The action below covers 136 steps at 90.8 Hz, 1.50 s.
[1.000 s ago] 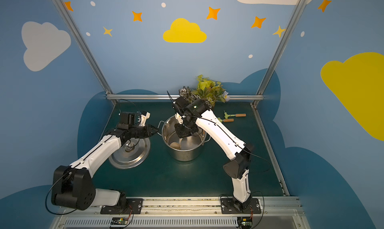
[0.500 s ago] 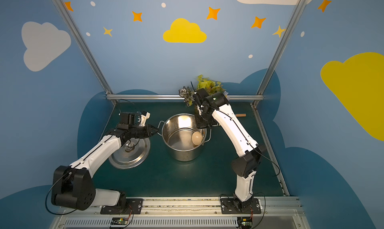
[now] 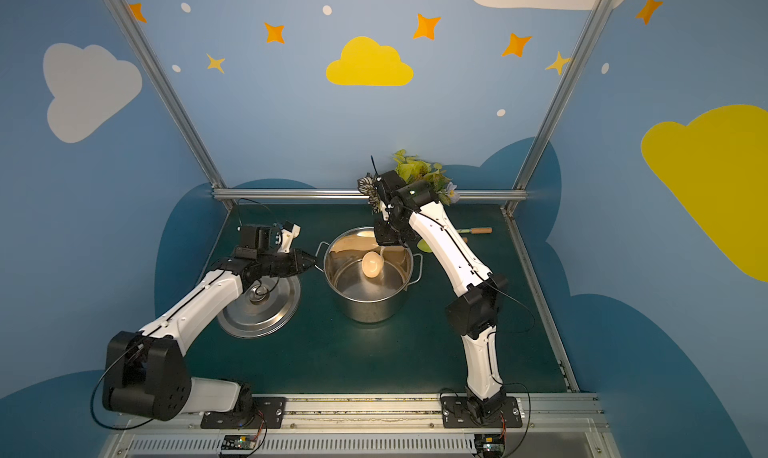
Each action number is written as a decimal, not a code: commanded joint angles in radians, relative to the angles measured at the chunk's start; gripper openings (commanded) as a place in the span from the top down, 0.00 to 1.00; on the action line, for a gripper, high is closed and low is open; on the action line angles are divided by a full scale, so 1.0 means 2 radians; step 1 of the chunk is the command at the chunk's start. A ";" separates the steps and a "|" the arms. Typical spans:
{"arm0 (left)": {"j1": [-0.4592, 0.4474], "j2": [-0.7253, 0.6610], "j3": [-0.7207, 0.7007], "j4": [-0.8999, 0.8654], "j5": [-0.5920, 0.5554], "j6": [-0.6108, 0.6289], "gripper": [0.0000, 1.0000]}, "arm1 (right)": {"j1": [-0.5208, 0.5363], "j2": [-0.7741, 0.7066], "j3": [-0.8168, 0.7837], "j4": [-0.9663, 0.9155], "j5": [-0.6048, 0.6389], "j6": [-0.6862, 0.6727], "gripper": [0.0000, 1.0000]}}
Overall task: Stir the soup with a spoon
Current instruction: Stir the soup in the pan with a stick.
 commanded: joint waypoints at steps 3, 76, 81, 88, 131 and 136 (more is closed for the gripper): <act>-0.003 -0.009 -0.011 -0.011 0.025 0.011 0.85 | 0.024 0.010 0.027 0.052 -0.047 0.007 1.00; -0.003 -0.012 -0.011 -0.009 0.027 0.010 0.85 | 0.084 -0.154 -0.143 -0.040 0.068 -0.030 1.00; -0.003 -0.011 -0.011 -0.009 0.026 0.009 0.85 | 0.073 -0.163 -0.154 -0.040 0.081 -0.030 1.00; -0.003 -0.011 -0.012 -0.009 0.025 0.009 0.85 | 0.061 -0.165 -0.158 -0.040 0.106 -0.033 1.00; -0.003 -0.007 -0.012 -0.009 0.028 0.009 0.85 | -0.005 -0.049 -0.017 -0.029 0.088 -0.043 1.00; -0.003 -0.006 -0.012 -0.008 0.029 0.008 0.85 | -0.007 -0.031 0.000 -0.019 0.069 -0.041 1.00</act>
